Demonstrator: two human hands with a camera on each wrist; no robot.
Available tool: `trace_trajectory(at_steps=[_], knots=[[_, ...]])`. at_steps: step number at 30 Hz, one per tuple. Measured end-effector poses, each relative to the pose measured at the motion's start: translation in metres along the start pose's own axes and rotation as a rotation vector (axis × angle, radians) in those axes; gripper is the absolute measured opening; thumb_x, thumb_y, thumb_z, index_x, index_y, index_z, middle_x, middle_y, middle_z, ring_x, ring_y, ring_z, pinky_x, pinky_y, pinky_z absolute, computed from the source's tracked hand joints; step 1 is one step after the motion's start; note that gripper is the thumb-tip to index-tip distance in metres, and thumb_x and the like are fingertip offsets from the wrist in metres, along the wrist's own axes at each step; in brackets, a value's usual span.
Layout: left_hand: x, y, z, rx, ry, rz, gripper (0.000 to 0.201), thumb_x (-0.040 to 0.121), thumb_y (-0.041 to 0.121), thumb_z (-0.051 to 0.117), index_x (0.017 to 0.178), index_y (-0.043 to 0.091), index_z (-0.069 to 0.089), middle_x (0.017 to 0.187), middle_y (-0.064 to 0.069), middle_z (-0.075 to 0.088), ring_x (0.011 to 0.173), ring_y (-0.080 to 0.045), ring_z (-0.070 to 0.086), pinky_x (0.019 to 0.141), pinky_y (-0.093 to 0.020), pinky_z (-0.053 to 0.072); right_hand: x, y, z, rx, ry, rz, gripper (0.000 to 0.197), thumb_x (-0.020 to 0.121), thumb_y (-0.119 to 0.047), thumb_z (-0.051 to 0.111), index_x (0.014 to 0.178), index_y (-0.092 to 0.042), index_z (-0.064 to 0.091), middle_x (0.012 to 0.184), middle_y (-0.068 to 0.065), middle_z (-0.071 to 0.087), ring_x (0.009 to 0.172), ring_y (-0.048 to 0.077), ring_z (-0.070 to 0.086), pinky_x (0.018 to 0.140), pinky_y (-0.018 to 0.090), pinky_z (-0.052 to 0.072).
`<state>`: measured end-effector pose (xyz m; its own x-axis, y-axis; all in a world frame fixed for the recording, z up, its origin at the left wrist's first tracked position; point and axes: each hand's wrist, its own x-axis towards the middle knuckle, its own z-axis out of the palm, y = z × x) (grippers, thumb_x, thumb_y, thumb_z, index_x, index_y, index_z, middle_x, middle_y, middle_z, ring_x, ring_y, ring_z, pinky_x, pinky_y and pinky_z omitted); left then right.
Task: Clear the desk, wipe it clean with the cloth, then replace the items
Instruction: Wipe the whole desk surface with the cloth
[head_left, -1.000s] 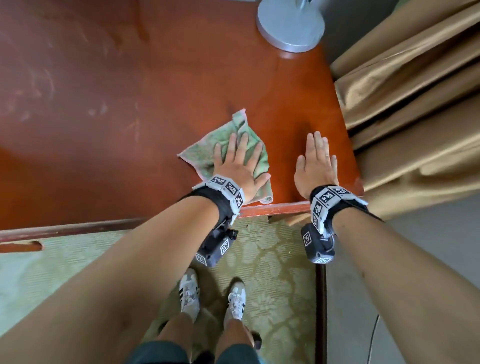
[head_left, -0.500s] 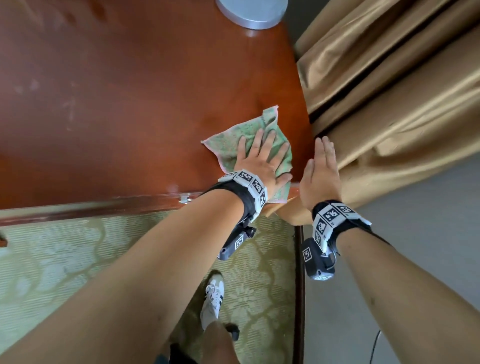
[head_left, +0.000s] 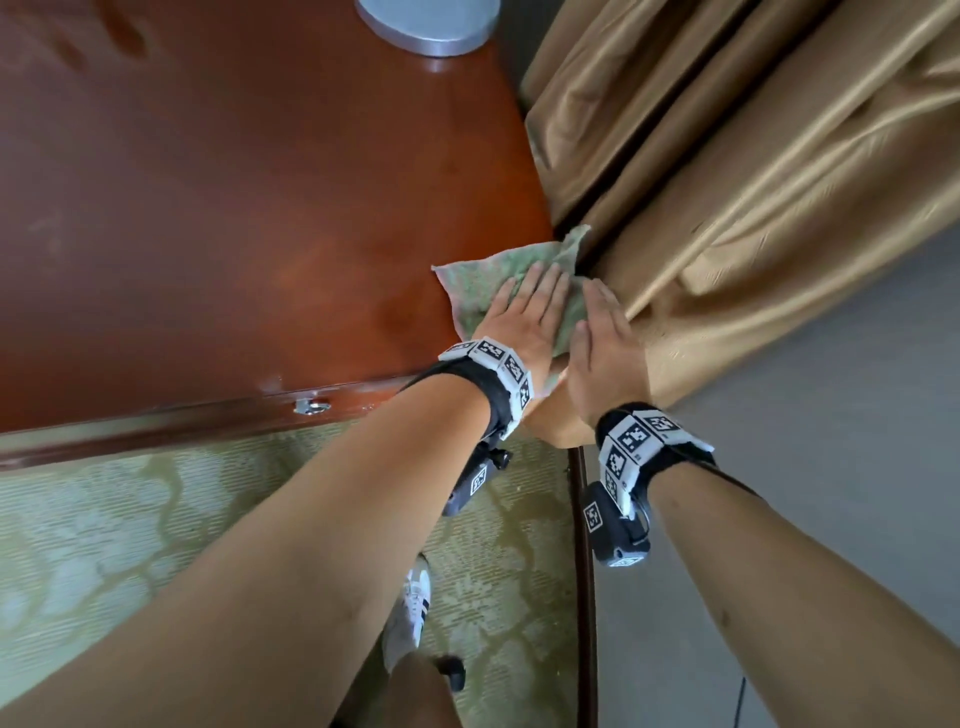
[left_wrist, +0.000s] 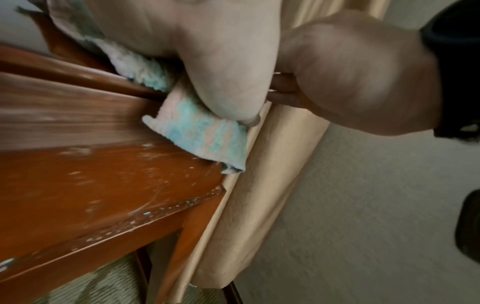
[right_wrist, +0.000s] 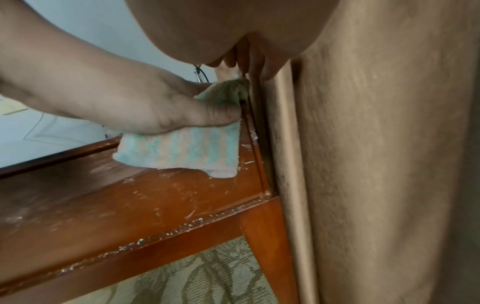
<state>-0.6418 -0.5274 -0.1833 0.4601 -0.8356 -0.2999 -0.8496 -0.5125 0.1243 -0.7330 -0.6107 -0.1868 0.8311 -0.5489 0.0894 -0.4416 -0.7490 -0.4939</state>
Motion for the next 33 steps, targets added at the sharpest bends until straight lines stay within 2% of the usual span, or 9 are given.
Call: trace_trajectory(at_steps=[2,5,7,11,17,25,33], knots=[[-0.010,-0.016,0.001,-0.017,0.002,-0.060,0.086,0.092,0.056,0.024,0.150,0.005,-0.013,0.158,-0.009,-0.017,0.145,-0.024,-0.018,0.119,-0.042,-0.006,0.006,-0.015,0.008,-0.013,-0.035,-0.014,0.049,0.102,-0.018,0.031,0.150,-0.010,0.031,0.157,0.005,0.028,0.142,0.014,0.030,0.103,0.003,0.010],[-0.024,-0.044,0.003,-0.018,-0.006,-0.086,0.082,0.093,0.054,0.022,0.150,0.007,-0.014,0.158,-0.008,-0.020,0.145,-0.023,-0.019,0.119,-0.041,-0.006,0.015,-0.043,0.024,0.012,-0.059,-0.113,0.053,0.099,-0.021,0.028,0.147,-0.003,0.035,0.155,0.012,0.032,0.142,0.020,0.031,0.115,0.019,0.018],[-0.034,-0.063,0.006,-0.015,-0.007,-0.120,0.081,0.095,0.054,0.021,0.150,0.008,-0.015,0.158,-0.008,-0.020,0.145,-0.023,-0.019,0.119,-0.041,-0.007,0.022,-0.058,0.037,0.007,-0.086,-0.155,0.054,0.097,-0.022,0.027,0.146,-0.002,0.037,0.154,0.014,0.034,0.143,0.023,0.031,0.118,0.030,0.022],[-0.059,-0.095,0.012,-0.070,-0.003,-0.224,0.089,0.091,0.065,0.020,0.150,0.008,-0.015,0.158,-0.007,-0.019,0.145,-0.022,-0.019,0.119,-0.041,-0.008,0.028,-0.087,0.057,-0.073,-0.148,-0.161,0.052,0.101,-0.022,0.028,0.150,-0.006,0.029,0.158,0.010,0.025,0.147,0.022,0.020,0.120,0.037,0.019],[-0.109,-0.141,0.025,-0.113,0.056,-0.356,0.097,0.084,0.076,0.011,0.151,0.010,-0.014,0.158,-0.004,-0.019,0.146,-0.019,-0.018,0.120,-0.042,-0.005,0.030,-0.134,0.077,-0.195,-0.292,-0.137,0.055,0.103,-0.031,0.023,0.156,-0.018,0.012,0.163,-0.004,0.004,0.149,0.012,-0.001,0.121,0.038,0.004],[-0.168,-0.196,0.037,-0.158,0.106,-0.493,0.100,0.080,0.078,0.012,0.151,0.013,-0.013,0.159,-0.003,-0.017,0.146,-0.019,-0.015,0.120,-0.041,-0.005,0.018,-0.163,0.105,-0.327,-0.434,-0.202,0.058,0.103,-0.043,0.012,0.155,-0.024,-0.005,0.162,-0.008,-0.014,0.148,0.010,-0.014,0.120,0.044,-0.006],[-0.215,-0.256,0.041,-0.258,0.115,-0.713,0.099,0.081,0.078,0.019,0.151,0.015,-0.011,0.159,0.001,-0.016,0.146,-0.018,-0.015,0.119,-0.040,-0.005,0.013,-0.156,0.110,-0.405,-0.423,-0.230,0.059,0.102,-0.047,0.007,0.155,-0.025,-0.008,0.161,-0.008,-0.016,0.148,0.011,-0.015,0.120,0.043,-0.007]])
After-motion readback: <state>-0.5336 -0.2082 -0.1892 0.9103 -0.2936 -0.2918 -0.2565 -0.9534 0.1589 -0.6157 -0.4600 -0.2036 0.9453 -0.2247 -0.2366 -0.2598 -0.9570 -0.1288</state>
